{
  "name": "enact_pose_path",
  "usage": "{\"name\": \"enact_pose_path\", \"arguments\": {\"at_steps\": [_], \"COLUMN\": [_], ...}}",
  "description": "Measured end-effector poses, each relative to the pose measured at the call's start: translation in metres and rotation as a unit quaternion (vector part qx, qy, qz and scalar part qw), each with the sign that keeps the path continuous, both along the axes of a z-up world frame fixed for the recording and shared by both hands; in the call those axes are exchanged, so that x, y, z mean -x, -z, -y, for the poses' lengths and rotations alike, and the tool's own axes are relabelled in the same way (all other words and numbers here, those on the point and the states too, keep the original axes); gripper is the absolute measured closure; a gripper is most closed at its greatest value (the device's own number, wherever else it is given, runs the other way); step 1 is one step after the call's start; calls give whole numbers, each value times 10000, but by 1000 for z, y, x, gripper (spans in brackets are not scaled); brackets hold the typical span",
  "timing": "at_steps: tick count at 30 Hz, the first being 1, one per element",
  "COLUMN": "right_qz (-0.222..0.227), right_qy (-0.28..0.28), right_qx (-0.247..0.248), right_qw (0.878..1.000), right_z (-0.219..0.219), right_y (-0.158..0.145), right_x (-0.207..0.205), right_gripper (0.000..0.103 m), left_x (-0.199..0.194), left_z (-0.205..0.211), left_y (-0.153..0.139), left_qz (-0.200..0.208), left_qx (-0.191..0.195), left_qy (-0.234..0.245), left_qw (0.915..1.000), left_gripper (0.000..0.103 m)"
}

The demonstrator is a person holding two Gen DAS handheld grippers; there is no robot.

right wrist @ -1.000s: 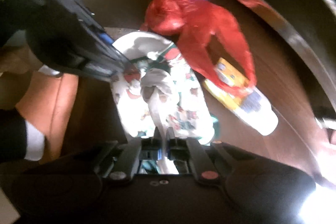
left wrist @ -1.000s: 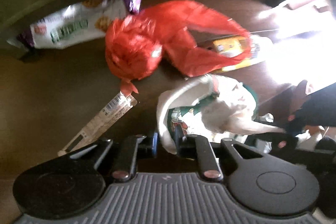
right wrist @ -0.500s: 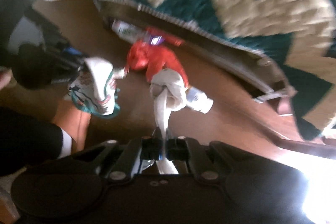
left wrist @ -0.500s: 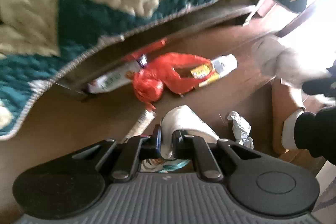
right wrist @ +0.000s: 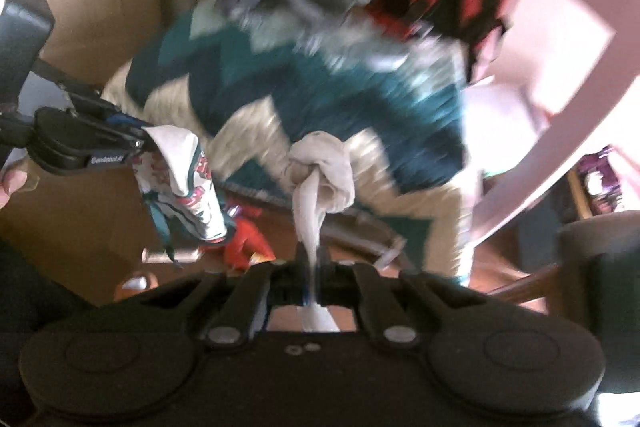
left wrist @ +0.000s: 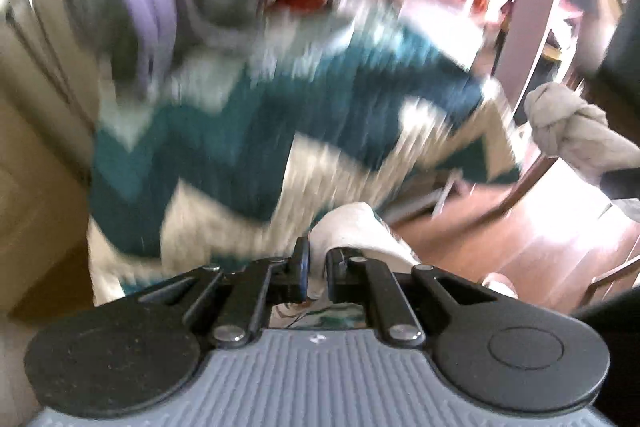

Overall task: Collect trash
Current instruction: 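Carry the white bag and tissue in both tools up over the teal bin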

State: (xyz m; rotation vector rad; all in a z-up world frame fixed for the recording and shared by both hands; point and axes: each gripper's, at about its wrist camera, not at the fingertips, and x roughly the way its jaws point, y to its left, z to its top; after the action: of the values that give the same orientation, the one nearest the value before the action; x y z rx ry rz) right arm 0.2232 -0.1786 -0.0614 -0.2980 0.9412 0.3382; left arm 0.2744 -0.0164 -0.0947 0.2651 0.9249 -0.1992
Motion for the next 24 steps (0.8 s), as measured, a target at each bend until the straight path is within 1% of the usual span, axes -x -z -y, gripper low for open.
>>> {"name": "enact_pose_path", "arguments": {"at_steps": [3, 5, 6, 10, 13, 17, 20, 23, 24], "right_qz": [474, 787, 974, 1571, 1913, 2220, 2395, 2491, 2476], "right_qy": [121, 219, 296, 643, 941, 1428, 1833, 2264, 2372], "right_qx": [4, -23, -15, 59, 92, 114, 183, 231, 224], "right_qw": [9988, 9967, 9948, 9855, 9770, 9645, 9533, 9414, 9391], "right_z": [28, 48, 59, 103, 140, 193, 230, 270, 281], "right_y": [-45, -75, -90, -137, -169, -201, -220, -232, -236], "right_x": [12, 20, 24, 37, 46, 50, 53, 54, 56], "right_gripper": [101, 101, 101, 102, 102, 102, 102, 102, 102], "left_x": [6, 13, 15, 18, 17, 13, 12, 9, 8], "left_z": [35, 62, 75, 125, 163, 214, 255, 298, 313], "left_y": [-53, -89, -105, -170, -218, -278, -321, -355, -363], "left_qz": [520, 944, 1098, 1564, 1818, 2108, 2398, 2561, 2598], "left_qx": [-32, -111, -81, 213, 554, 939, 1133, 1346, 1420], "left_qy": [224, 328, 359, 509, 586, 769, 936, 1102, 1159], "left_qw": [9984, 9949, 9933, 9862, 9800, 9700, 9596, 9509, 9481], "left_gripper": [94, 94, 95, 95, 95, 95, 95, 95, 95]}}
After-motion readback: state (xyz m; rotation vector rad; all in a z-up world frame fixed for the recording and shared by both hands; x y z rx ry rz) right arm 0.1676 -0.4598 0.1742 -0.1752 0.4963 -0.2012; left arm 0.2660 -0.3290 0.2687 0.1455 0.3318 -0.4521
